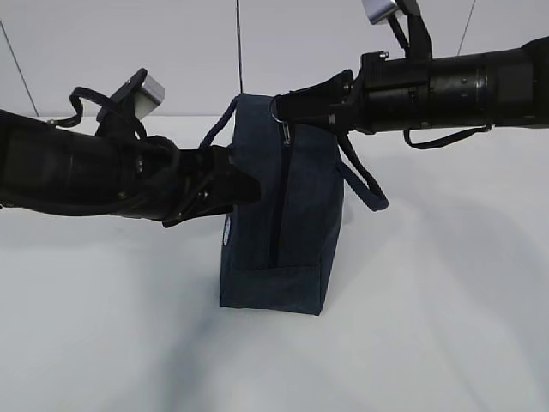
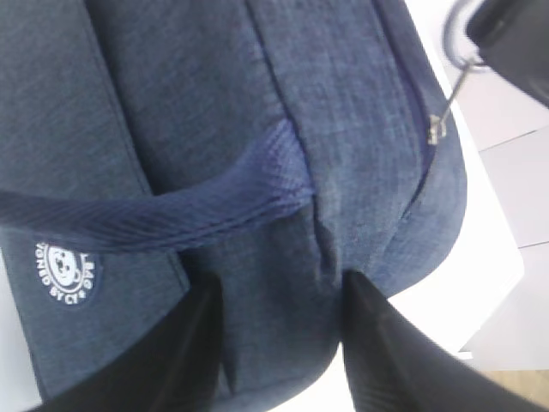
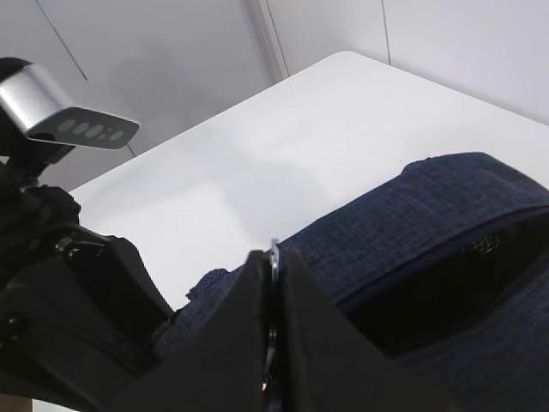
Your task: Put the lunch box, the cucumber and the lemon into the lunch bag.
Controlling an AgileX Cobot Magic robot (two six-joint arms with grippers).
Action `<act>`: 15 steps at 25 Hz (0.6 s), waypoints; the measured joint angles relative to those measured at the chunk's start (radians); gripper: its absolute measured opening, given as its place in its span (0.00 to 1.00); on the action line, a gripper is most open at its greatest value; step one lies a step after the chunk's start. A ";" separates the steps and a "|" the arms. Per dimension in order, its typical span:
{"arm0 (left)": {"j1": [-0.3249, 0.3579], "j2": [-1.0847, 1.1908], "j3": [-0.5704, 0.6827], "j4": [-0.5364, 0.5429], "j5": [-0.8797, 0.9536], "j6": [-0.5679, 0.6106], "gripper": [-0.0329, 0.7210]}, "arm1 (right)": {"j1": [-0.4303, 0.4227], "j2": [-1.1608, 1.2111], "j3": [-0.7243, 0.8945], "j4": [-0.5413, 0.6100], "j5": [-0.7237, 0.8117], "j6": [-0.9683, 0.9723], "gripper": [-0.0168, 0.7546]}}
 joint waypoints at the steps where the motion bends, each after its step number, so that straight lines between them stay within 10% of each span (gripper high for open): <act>1: 0.000 0.000 0.000 -0.002 -0.002 0.000 0.48 | 0.000 0.000 0.000 0.000 0.000 0.002 0.03; 8: 0.000 0.000 0.000 -0.015 -0.031 0.000 0.08 | 0.000 0.000 0.000 -0.001 0.004 0.006 0.03; 15: 0.000 0.000 0.000 -0.001 -0.025 0.000 0.04 | 0.000 0.000 0.000 0.024 -0.040 -0.016 0.03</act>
